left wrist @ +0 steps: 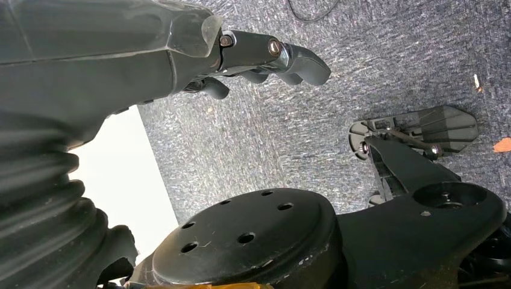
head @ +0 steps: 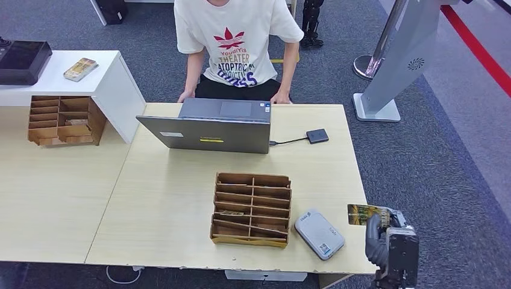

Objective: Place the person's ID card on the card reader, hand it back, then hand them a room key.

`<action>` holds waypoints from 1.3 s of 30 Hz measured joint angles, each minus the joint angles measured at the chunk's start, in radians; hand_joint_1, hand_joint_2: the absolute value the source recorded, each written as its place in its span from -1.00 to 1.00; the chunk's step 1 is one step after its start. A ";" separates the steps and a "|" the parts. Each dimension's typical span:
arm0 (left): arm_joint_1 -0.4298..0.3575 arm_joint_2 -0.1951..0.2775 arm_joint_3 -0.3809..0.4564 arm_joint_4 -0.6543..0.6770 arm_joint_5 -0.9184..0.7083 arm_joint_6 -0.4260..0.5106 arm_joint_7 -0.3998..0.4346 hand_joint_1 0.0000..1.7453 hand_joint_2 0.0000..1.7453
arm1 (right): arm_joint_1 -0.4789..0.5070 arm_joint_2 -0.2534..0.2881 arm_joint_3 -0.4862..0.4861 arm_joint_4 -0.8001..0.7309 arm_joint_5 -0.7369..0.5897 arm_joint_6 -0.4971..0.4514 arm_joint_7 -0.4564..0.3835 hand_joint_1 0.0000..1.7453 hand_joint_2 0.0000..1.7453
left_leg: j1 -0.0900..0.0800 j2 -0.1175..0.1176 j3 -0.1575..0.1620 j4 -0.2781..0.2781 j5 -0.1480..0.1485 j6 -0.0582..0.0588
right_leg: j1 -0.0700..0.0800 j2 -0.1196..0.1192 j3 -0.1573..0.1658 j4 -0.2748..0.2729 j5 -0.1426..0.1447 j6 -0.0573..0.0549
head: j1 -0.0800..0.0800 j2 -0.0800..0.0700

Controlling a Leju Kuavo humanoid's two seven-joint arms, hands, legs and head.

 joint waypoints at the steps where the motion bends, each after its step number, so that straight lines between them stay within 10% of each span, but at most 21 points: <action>1: 0.000 0.000 0.000 0.000 -0.001 0.000 0.000 -1.00 1.00 | 0.000 0.010 -0.006 -0.009 0.000 -0.004 -0.009 1.00 1.00 | 0.000 0.000 0.000 0.000 0.000 0.000 | 0.000 0.000 0.000 0.000 0.000 0.000 | 0.000 0.000; 23: -0.002 -0.005 0.007 0.000 -0.032 0.000 -0.002 -1.00 1.00 | -0.059 0.091 -0.017 -0.098 0.170 -0.046 -0.115 1.00 1.00 | 0.000 0.000 0.000 0.000 0.000 0.000 | 0.000 0.000 0.000 0.000 0.000 0.000 | 0.000 0.000; 39: -0.032 0.006 -0.031 0.000 -0.172 0.000 0.005 -1.00 1.00 | -0.601 0.120 0.192 0.148 0.631 0.033 0.053 1.00 1.00 | 0.001 -0.001 0.000 0.000 0.006 -0.003 | 0.000 0.000 0.000 0.002 0.003 -0.003 | 0.000 0.000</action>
